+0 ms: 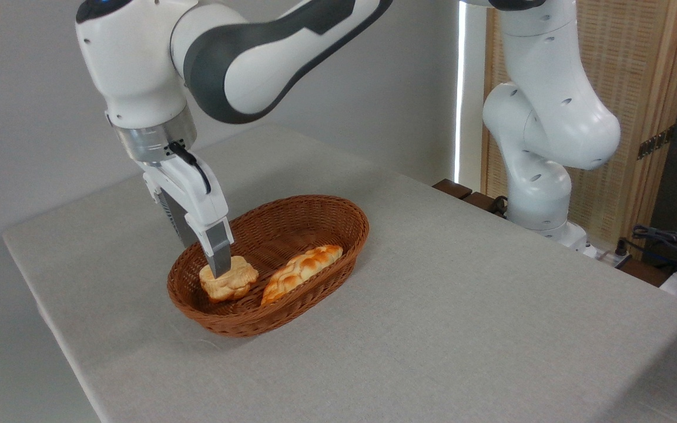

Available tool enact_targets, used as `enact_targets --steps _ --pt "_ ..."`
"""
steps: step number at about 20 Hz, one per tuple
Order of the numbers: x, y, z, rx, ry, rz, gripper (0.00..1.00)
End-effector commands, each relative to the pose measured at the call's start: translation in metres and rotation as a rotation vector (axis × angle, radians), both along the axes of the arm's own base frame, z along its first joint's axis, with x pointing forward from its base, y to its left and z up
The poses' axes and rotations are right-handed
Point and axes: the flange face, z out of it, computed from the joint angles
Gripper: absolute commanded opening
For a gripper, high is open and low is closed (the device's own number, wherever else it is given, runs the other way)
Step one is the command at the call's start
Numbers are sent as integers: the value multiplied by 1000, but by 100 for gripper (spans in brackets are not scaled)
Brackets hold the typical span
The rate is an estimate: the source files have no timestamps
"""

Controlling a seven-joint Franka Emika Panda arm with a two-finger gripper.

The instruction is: Put bread into the basket

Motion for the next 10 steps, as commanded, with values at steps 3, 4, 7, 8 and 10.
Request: enact_targets --steps 3,4,7,8,10 --pt "-2 63 43 62 -81 66 100" --pt "-3 78 49 65 -93 62 100" --pt "-6 103 59 68 -115 12 100" --pt "-7 109 63 62 -119 16 100" --pt "-8 111 64 58 -119 22 100"
